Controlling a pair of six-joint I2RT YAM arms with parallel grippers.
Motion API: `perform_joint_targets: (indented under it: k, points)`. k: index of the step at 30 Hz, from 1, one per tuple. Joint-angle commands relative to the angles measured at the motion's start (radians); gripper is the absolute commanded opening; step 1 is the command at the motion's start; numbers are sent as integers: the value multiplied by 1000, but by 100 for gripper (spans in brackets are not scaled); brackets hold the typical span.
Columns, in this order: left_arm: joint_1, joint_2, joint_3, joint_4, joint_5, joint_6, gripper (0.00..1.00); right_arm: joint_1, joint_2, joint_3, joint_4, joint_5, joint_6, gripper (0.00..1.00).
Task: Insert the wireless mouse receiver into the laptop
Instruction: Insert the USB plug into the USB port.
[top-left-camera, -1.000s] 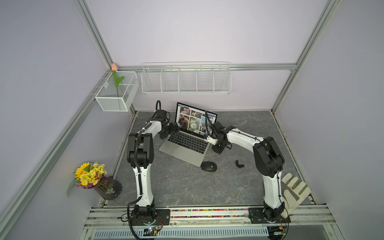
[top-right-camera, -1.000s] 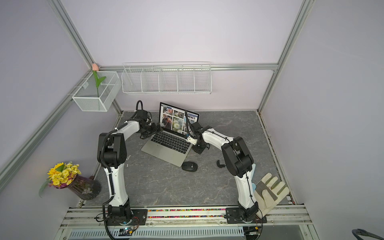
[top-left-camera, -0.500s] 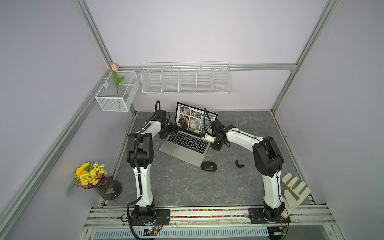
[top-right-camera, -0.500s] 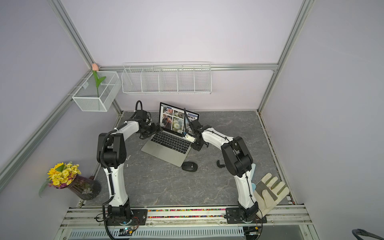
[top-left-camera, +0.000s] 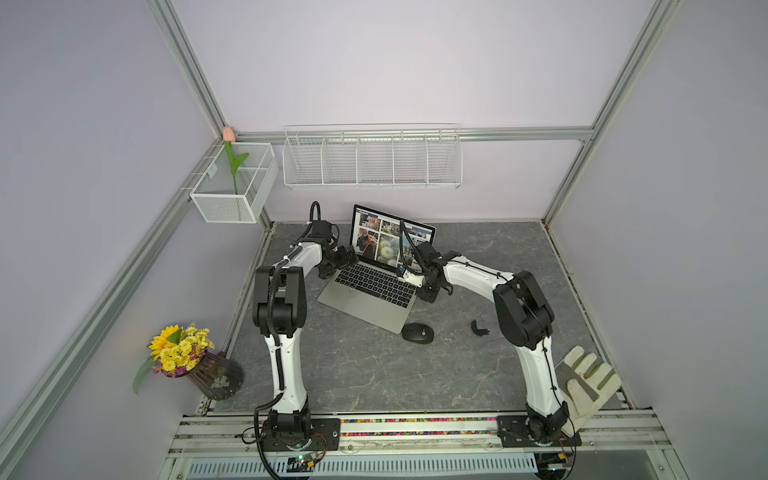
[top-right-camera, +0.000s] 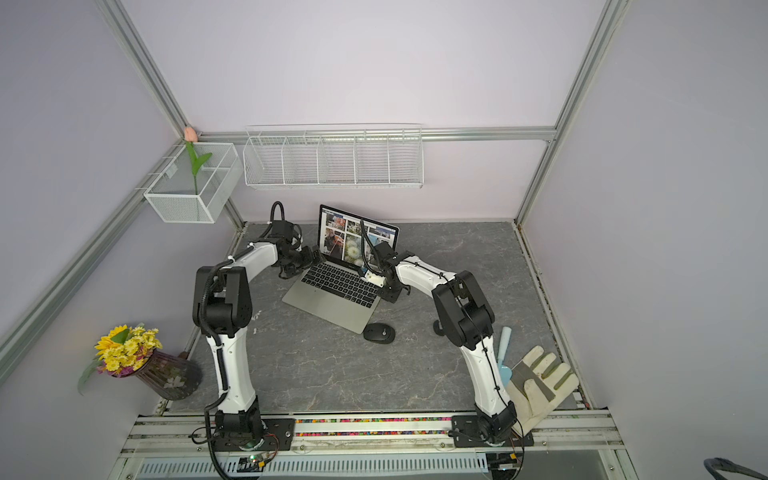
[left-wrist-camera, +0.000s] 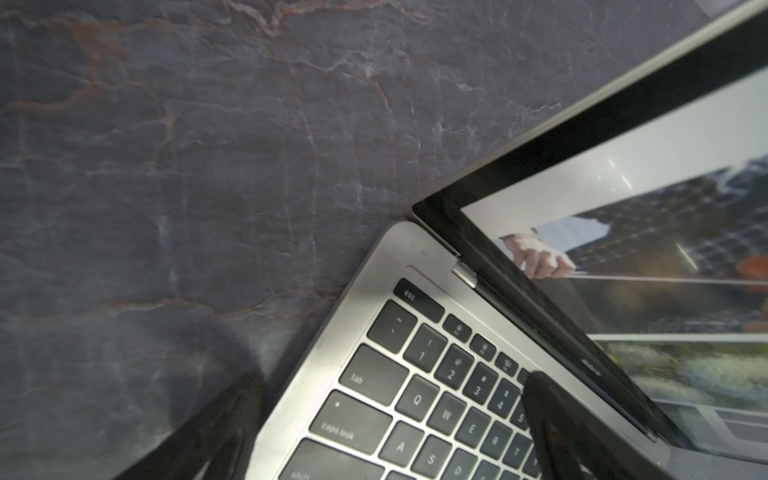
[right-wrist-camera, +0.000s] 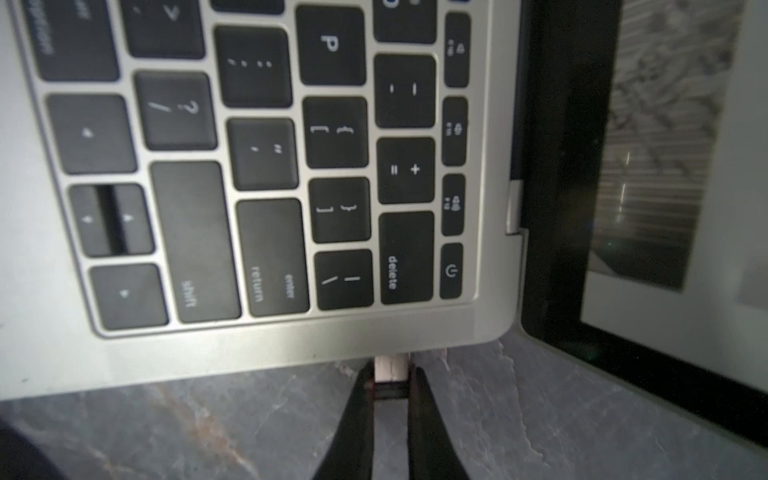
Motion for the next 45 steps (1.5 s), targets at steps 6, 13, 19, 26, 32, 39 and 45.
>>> perform_joint_targets:
  k: [6, 13, 19, 26, 32, 39, 45]
  points:
    - [1, 43, -67, -135, 26, -21, 100, 20, -7, -15, 30, -53, -19, 8]
    - [1, 40, -76, -126, 31, -25, 100, 28, -42, -43, 46, -100, -4, 8]
    - [1, 35, -82, -119, 34, -28, 100, 39, -49, -53, 60, -101, 11, 8]
    - [1, 36, -89, -117, 39, -26, 100, 19, -10, 2, 52, -15, 87, 7]
    - [1, 42, -89, -120, 33, -18, 100, -7, -26, -1, 57, -107, 102, 7]
    - [0, 53, -90, -104, 65, -36, 100, 48, 16, 73, 20, -84, 40, 7]
    - [-7, 56, -95, -88, 82, -49, 100, 81, 97, 146, -19, -52, 0, 7]
